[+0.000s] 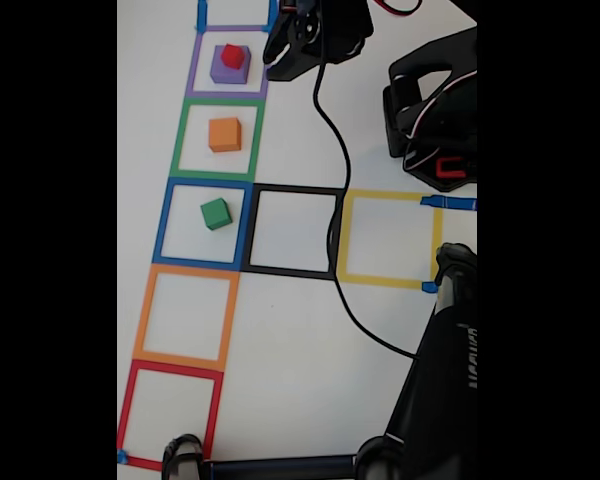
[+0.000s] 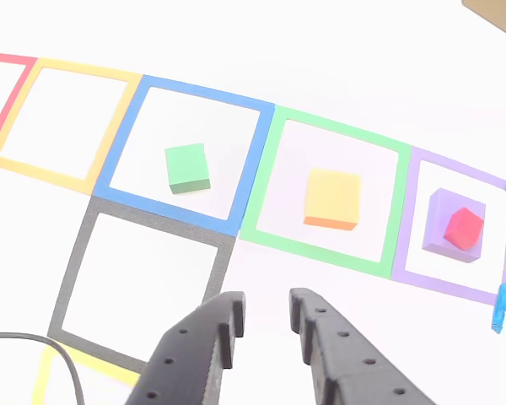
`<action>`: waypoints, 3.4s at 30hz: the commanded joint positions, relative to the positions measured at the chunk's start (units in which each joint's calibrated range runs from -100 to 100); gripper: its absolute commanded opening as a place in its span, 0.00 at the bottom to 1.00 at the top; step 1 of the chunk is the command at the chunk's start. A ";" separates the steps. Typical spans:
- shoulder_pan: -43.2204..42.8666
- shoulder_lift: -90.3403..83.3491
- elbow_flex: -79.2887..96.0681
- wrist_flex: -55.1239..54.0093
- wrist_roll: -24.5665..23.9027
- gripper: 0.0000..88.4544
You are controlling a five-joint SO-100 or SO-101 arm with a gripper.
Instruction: Tower of hanoi
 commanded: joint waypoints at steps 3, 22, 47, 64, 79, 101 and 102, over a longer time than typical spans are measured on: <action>-3.06 -2.64 5.60 -1.97 0.36 0.02; -1.82 -6.51 60.05 -60.99 0.36 0.34; -6.32 29.58 85.96 -140.02 0.36 0.40; -7.28 56.71 69.33 -147.88 0.36 0.40; -8.72 71.24 59.69 -151.92 0.36 0.39; -9.87 74.39 63.60 -154.03 0.36 0.36; -9.87 74.39 63.60 -154.03 0.36 0.36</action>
